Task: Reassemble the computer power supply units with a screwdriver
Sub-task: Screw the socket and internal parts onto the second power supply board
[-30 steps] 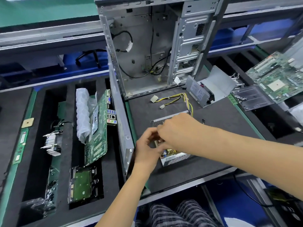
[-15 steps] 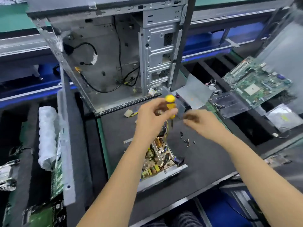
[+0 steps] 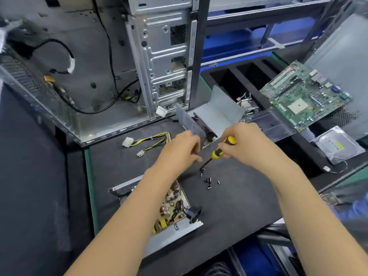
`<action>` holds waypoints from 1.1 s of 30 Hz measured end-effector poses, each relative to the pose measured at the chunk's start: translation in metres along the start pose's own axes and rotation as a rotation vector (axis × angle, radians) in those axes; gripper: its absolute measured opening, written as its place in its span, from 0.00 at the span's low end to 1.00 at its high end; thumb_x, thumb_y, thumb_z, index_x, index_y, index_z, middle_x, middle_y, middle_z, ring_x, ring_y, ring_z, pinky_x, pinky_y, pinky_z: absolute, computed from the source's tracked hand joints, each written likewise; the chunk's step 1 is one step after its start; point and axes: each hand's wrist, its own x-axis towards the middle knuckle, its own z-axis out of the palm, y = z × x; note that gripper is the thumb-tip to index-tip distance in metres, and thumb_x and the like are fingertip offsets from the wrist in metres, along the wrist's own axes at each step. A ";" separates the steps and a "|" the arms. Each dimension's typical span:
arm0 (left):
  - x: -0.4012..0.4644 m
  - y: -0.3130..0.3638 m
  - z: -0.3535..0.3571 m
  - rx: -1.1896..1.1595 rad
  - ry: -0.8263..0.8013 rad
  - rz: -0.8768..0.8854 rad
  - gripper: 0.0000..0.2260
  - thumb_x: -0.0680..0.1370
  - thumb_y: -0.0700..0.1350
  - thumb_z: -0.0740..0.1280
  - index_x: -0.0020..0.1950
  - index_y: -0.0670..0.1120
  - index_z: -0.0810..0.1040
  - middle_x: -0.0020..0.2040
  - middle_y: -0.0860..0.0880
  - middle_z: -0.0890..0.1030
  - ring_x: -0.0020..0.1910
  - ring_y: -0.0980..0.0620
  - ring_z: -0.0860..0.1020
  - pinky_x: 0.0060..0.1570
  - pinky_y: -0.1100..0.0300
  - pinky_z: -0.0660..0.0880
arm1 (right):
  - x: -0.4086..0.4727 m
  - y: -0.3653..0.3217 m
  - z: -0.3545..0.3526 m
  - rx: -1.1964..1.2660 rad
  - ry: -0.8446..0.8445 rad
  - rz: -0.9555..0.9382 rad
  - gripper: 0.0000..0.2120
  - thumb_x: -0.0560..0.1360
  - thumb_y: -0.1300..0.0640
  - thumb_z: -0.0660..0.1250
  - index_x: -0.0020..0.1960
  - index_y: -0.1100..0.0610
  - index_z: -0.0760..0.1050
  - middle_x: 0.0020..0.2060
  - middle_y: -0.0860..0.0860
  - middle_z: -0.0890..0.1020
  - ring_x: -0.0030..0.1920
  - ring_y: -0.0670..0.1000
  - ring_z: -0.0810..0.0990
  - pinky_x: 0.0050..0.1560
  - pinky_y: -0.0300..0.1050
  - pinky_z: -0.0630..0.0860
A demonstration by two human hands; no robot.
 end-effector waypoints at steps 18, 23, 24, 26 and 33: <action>0.029 0.022 0.032 0.202 -0.252 -0.136 0.06 0.72 0.42 0.74 0.47 0.47 0.79 0.55 0.45 0.80 0.53 0.42 0.79 0.45 0.55 0.70 | -0.014 0.024 -0.009 -0.296 -0.078 0.190 0.12 0.71 0.40 0.70 0.40 0.49 0.80 0.39 0.51 0.80 0.39 0.54 0.80 0.39 0.41 0.72; 0.024 0.006 0.011 0.026 -0.225 -0.177 0.08 0.73 0.39 0.74 0.37 0.48 0.78 0.47 0.46 0.79 0.51 0.43 0.79 0.50 0.52 0.77 | -0.013 0.034 -0.010 -0.210 -0.076 0.158 0.16 0.70 0.40 0.70 0.35 0.53 0.79 0.29 0.49 0.81 0.27 0.44 0.80 0.39 0.42 0.76; 0.023 0.002 0.007 -0.015 -0.209 -0.177 0.08 0.73 0.38 0.74 0.38 0.48 0.78 0.45 0.47 0.78 0.51 0.43 0.79 0.50 0.52 0.77 | -0.012 0.035 -0.010 -0.164 -0.088 0.153 0.16 0.70 0.41 0.70 0.34 0.52 0.79 0.29 0.48 0.81 0.24 0.43 0.79 0.40 0.43 0.78; 0.018 -0.002 0.003 -0.035 -0.215 -0.171 0.07 0.73 0.37 0.74 0.41 0.48 0.79 0.42 0.50 0.79 0.50 0.46 0.80 0.49 0.54 0.76 | -0.011 0.036 -0.011 -0.064 -0.111 0.147 0.13 0.70 0.43 0.70 0.33 0.50 0.80 0.28 0.47 0.81 0.23 0.43 0.78 0.42 0.47 0.80; 0.015 -0.003 0.010 0.100 -0.261 -0.147 0.08 0.72 0.43 0.75 0.48 0.52 0.80 0.49 0.52 0.83 0.51 0.48 0.80 0.53 0.52 0.76 | -0.009 0.038 -0.019 0.063 -0.115 0.149 0.09 0.70 0.45 0.72 0.35 0.48 0.82 0.27 0.46 0.81 0.24 0.46 0.79 0.47 0.49 0.80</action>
